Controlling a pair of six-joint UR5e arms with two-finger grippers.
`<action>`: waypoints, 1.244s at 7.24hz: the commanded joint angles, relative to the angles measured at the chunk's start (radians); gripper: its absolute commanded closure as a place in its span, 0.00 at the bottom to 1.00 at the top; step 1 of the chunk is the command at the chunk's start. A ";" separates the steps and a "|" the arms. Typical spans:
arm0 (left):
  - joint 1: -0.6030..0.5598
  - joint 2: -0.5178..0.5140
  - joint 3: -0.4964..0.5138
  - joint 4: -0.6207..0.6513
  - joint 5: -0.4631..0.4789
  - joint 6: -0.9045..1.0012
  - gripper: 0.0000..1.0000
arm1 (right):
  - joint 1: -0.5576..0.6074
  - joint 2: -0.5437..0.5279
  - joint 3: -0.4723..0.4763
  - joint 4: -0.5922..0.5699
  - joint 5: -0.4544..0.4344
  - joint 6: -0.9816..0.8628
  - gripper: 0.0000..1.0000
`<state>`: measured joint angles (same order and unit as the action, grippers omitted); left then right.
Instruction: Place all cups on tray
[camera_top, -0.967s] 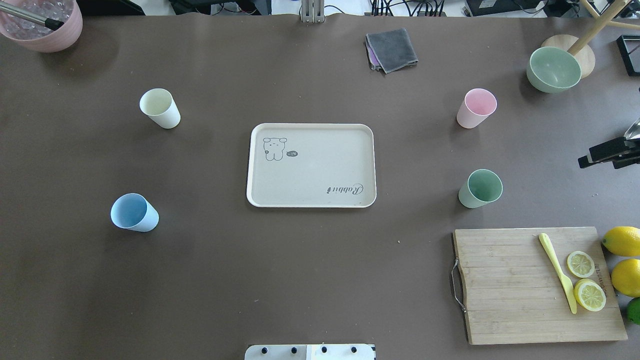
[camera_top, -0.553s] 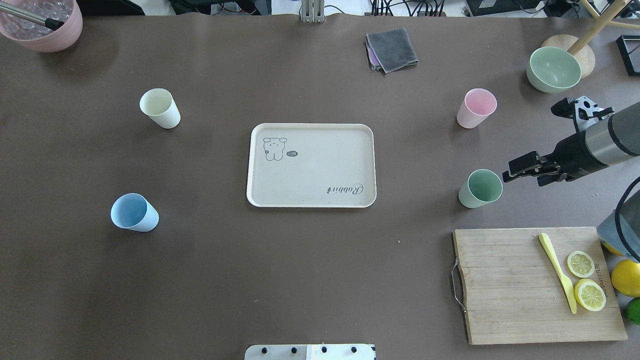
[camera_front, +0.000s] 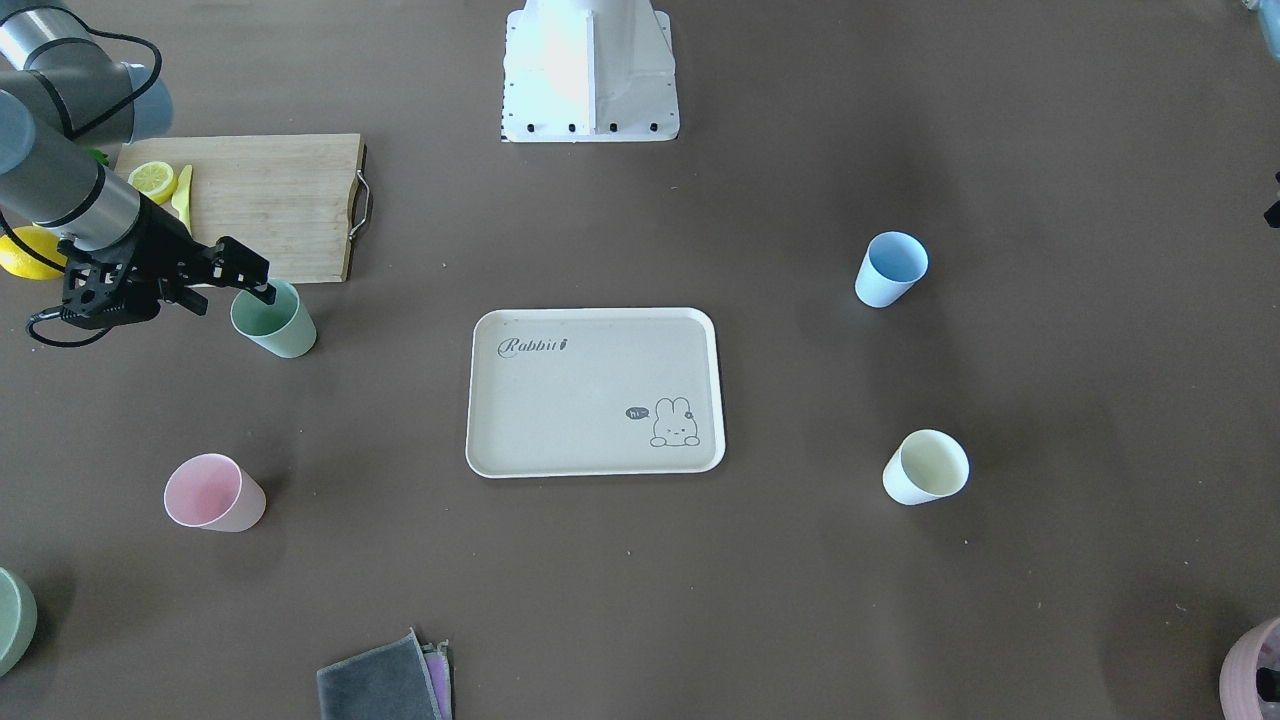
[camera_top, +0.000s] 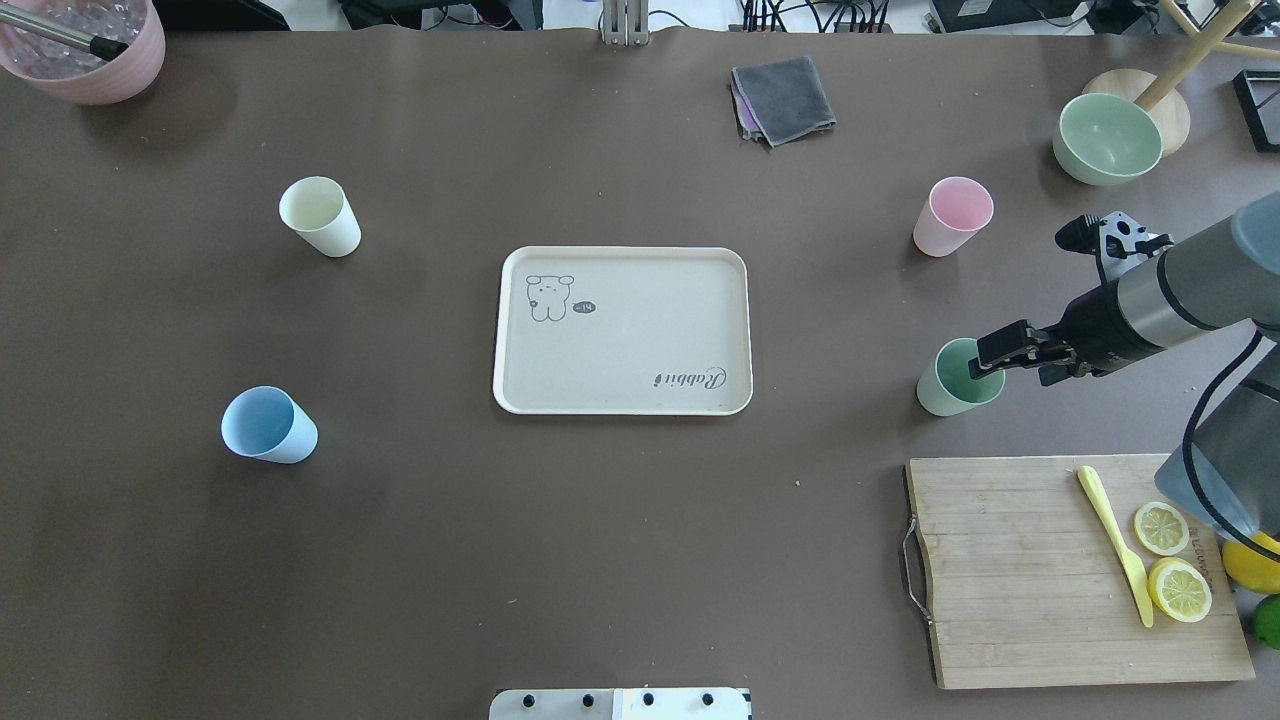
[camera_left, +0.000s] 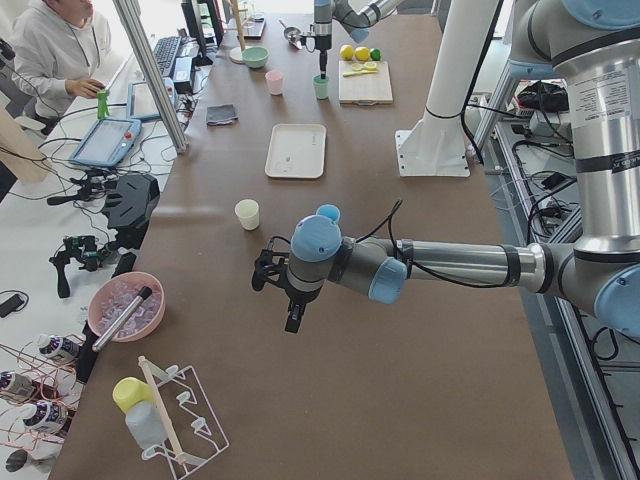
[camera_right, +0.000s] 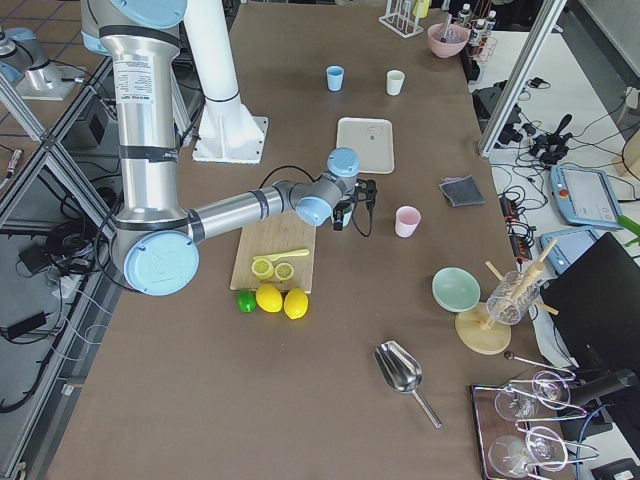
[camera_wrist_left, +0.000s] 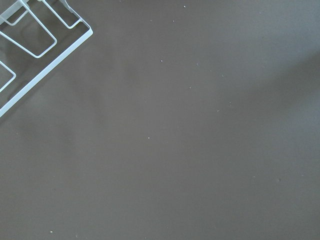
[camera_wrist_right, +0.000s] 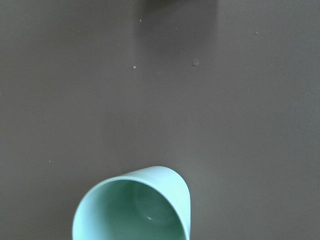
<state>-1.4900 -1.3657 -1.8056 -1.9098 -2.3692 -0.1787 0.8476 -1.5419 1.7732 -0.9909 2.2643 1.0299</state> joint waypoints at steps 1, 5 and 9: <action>0.062 -0.041 0.002 -0.002 0.001 -0.105 0.02 | -0.012 0.003 -0.005 0.000 -0.003 0.004 0.92; 0.333 -0.096 -0.078 -0.156 0.016 -0.645 0.02 | -0.021 0.130 -0.006 -0.015 0.000 0.149 1.00; 0.670 -0.127 -0.169 -0.157 0.292 -0.871 0.05 | -0.174 0.388 -0.012 -0.149 -0.170 0.355 1.00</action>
<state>-0.8923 -1.4836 -1.9730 -2.0655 -2.1376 -1.0195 0.7330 -1.2258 1.7654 -1.1004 2.1669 1.3279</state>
